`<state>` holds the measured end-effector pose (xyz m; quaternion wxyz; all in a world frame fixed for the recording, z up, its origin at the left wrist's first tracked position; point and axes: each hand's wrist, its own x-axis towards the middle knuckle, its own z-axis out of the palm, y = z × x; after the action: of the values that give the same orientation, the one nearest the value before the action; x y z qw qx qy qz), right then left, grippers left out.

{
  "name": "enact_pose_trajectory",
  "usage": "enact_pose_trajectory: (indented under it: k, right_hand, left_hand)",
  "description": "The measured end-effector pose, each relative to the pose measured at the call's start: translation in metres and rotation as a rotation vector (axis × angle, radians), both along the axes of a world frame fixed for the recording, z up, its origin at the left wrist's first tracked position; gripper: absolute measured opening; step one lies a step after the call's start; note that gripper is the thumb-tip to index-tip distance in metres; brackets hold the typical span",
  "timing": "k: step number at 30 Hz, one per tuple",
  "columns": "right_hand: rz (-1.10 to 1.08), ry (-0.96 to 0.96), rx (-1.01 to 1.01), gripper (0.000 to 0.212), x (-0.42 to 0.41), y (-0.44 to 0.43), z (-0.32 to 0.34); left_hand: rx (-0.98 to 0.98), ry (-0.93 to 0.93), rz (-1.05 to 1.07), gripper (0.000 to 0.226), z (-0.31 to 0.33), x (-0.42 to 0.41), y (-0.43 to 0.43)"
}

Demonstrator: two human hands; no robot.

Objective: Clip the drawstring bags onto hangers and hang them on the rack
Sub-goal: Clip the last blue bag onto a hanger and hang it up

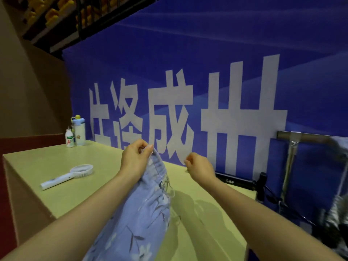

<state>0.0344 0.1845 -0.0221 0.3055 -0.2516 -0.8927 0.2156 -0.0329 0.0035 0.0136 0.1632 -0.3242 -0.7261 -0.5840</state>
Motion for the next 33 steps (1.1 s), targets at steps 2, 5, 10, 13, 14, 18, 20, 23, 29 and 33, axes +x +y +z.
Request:
enact_pose_trajectory:
  k: [2, 5, 10, 13, 14, 18, 20, 23, 29, 33]
  right_hand:
    - [-0.082, -0.15, 0.054, 0.026, -0.009, 0.038, -0.014]
    - [-0.164, -0.281, 0.12, 0.03, -0.019, 0.076, -0.034]
    - [-0.256, -0.31, 0.154, 0.032, -0.035, 0.125, -0.067]
    - [-0.271, -0.343, 0.145, 0.034, -0.039, 0.148, -0.077]
    - [-0.266, -0.358, 0.136, 0.036, -0.04, 0.153, -0.079]
    - [-0.272, -0.448, 0.165, 0.042, -0.041, 0.175, -0.089]
    - [-0.286, -0.464, 0.214, 0.044, -0.039, 0.182, -0.09]
    - [-0.283, -0.439, 0.281, 0.044, -0.038, 0.187, -0.092]
    - [-0.129, -0.476, 0.334, 0.044, -0.027, 0.174, -0.086]
    - [-0.034, -0.455, 0.278, 0.04, -0.018, 0.154, -0.077]
  left_hand:
    - [-0.002, -0.013, -0.012, 0.031, -0.004, -0.014, 0.018]
    - [-0.02, -0.043, -0.022, 0.025, -0.015, -0.032, 0.043]
    - [-0.059, -0.063, -0.037, 0.029, -0.036, -0.062, 0.076]
    - [-0.057, -0.087, -0.03, 0.029, -0.046, -0.075, 0.09]
    - [-0.058, -0.098, -0.03, 0.029, -0.048, -0.078, 0.092]
    - [-0.064, -0.131, -0.052, 0.028, -0.057, -0.086, 0.102]
    - [-0.072, -0.132, -0.054, 0.027, -0.059, -0.09, 0.105]
    - [-0.072, -0.143, -0.039, 0.026, -0.058, -0.093, 0.106]
    - [-0.073, -0.172, -0.032, 0.025, -0.058, -0.087, 0.1]
    - [-0.082, -0.159, -0.008, 0.024, -0.052, -0.078, 0.085]
